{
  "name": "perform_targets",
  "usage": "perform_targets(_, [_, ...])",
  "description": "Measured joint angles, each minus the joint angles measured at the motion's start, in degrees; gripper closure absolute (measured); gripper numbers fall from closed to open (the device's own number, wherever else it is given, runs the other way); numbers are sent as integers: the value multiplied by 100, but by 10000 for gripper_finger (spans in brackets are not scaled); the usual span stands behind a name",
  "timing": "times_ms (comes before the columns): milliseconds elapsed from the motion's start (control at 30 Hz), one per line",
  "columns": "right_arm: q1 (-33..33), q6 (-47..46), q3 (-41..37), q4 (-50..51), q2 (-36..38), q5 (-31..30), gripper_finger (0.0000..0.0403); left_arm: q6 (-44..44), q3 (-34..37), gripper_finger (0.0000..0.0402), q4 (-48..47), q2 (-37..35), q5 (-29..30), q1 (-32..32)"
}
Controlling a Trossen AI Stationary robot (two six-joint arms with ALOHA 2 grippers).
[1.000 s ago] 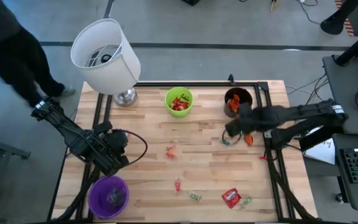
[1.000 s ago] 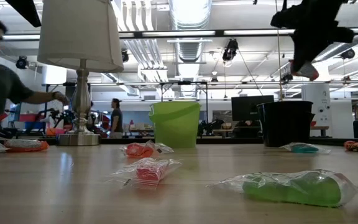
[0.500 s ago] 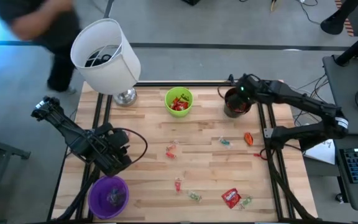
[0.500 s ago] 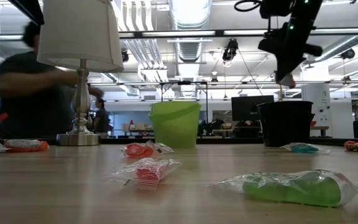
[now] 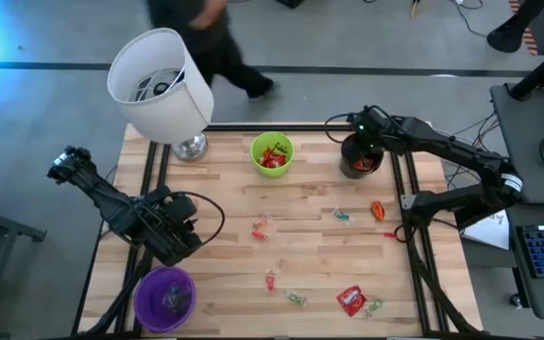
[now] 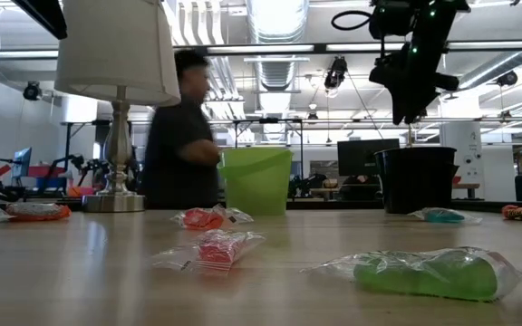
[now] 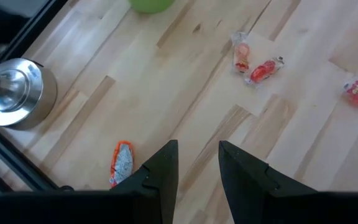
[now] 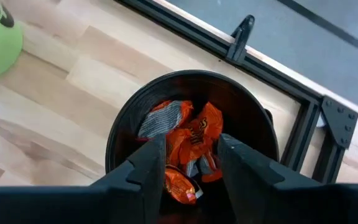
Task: Sort candy
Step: Put the red gummy candy into the violet bucket
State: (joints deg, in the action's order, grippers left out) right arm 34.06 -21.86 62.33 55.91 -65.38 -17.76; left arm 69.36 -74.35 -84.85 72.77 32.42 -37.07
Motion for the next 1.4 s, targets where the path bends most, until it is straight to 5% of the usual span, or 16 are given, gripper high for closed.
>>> perform_targets(500, [-640,-844,1280,1232,13,40,265,-6,0,271,76,170,65,266])
perform_targets(767, [-1167,-1185,1401,1775,13,376,265,-2176,2,271,948,803,117,357])
perform_targets(967, [-1435,-1158,1390,1965,13,380,263,-2261,2,271,1176,1203,38,922])
perform_targets(1400, [-1547,-745,1401,2799,13,449,257,-4636,24,290,3196,1680,-2014,2445])
